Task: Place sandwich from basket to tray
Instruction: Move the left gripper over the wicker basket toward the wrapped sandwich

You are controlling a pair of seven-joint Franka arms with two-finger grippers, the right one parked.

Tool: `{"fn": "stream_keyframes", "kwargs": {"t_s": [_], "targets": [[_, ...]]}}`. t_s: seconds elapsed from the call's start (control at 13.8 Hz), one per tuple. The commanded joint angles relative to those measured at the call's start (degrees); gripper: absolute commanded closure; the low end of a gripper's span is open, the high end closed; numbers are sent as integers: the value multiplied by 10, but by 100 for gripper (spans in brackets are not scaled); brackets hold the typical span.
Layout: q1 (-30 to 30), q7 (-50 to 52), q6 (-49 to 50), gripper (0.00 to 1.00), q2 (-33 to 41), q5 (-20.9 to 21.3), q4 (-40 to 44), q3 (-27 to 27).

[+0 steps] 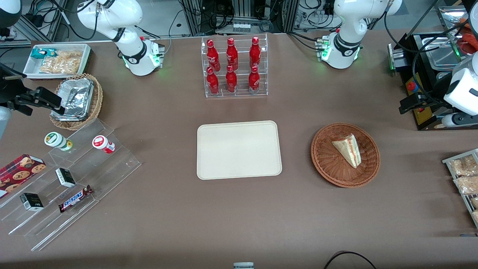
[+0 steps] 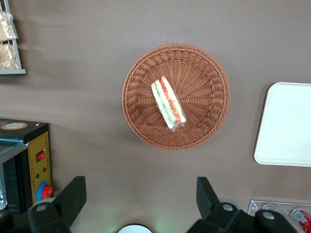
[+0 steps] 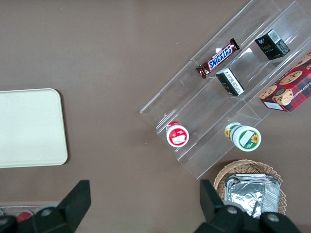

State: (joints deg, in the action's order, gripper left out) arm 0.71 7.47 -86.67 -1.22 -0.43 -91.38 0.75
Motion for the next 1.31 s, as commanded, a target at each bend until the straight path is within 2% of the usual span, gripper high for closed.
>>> {"fn": "stream_keyframes", "kwargs": {"t_s": [0.0,0.29,0.58,1.23], "targets": [[6,-13,-9,0,-3,10,2,1],[12,-16,-3,0,-26,8,-12,2],[29,-8,-36,0,-40,12,-66,2],[32,54,-256,0,-37,12,-253,14]]}}
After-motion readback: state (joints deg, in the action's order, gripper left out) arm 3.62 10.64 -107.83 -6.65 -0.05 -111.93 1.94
